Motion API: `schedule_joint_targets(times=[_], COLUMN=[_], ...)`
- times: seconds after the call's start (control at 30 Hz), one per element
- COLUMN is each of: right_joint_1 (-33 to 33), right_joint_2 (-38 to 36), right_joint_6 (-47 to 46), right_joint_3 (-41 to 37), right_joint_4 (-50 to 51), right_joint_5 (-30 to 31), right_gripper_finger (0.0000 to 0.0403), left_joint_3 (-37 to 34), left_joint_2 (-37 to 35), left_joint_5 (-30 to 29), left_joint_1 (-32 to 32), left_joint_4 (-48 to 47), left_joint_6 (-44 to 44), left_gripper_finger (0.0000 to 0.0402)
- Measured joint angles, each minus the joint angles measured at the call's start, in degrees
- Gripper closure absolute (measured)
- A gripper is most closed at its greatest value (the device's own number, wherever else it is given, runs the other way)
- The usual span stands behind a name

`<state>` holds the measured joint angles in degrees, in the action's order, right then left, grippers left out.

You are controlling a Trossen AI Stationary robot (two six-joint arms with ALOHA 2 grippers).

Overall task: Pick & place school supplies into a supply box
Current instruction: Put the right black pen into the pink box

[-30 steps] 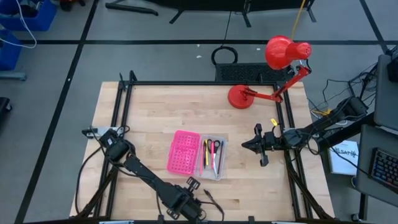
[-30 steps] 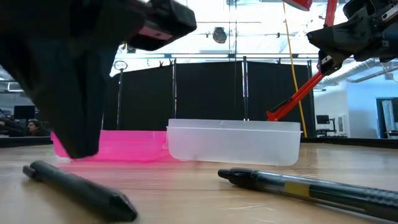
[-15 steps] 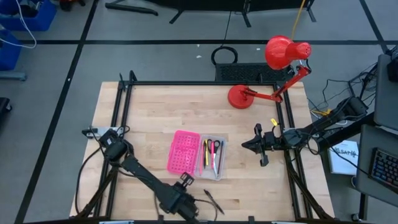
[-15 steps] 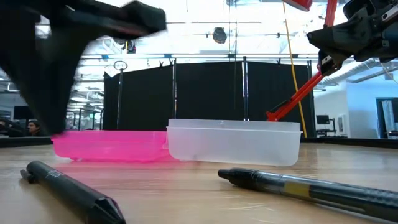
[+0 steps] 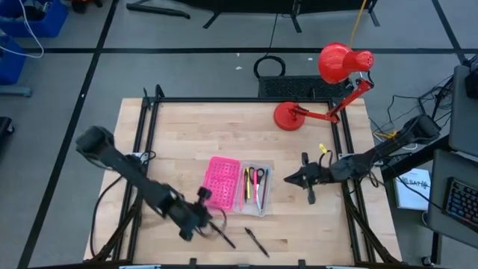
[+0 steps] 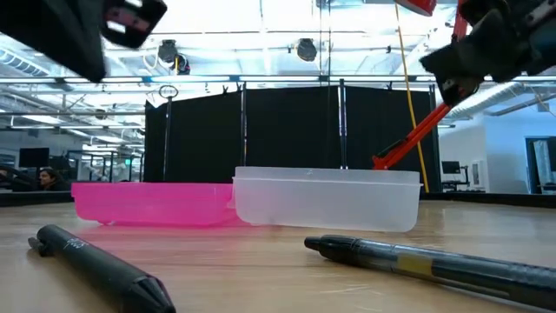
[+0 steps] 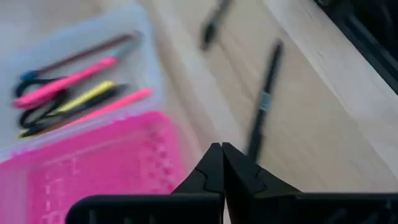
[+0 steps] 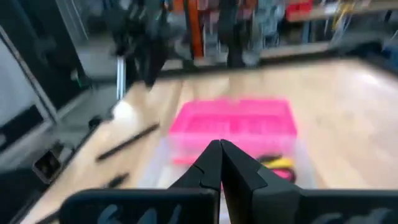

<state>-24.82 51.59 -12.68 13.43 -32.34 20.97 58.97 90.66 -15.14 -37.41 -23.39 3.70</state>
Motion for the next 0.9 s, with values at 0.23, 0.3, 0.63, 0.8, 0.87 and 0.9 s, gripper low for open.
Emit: schedule_joint_targets(times=[0.23, 0.3, 0.63, 0.8, 0.87, 0.9], right_joint_1=[-5.4, -7.5, -14.8, -16.3, -16.6, -16.6], right_joint_2=[10.9, 15.7, 43.2, 57.1, 62.3, 64.3], right_joint_6=[-9.5, -13.2, -36.5, -48.2, -50.6, -51.7], right_joint_3=[17.2, 23.1, 62.1, 80.7, 86.9, 89.4], right_joint_4=[23.1, 30.4, 66.2, 79.5, 81.1, 81.7], right_joint_5=[0.1, 0.2, -1.3, -7.1, -8.7, -9.2], right_gripper_finger=[0.0403, 0.0403, 0.0403, 0.0403, 0.0403, 0.0403], left_joint_3=[-18.8, -22.2, -27.9, -27.9, -27.9, -27.9], left_joint_2=[-14.3, -16.5, -20.3, -20.2, -20.2, -20.2], left_joint_5=[-0.6, -1.7, -6.0, -5.9, -5.9, -5.4], left_joint_1=[2.2, 2.8, 3.3, 3.4, 3.3, 3.1], left_joint_4=[19.9, 23.8, 32.0, 34.0, 34.0, 34.0], left_joint_6=[-0.6, -1.2, -10.1, -10.4, -9.6, -9.2], left_gripper_finger=[0.0399, 0.0394, 0.0377, 0.0376, 0.0376, 0.0376])
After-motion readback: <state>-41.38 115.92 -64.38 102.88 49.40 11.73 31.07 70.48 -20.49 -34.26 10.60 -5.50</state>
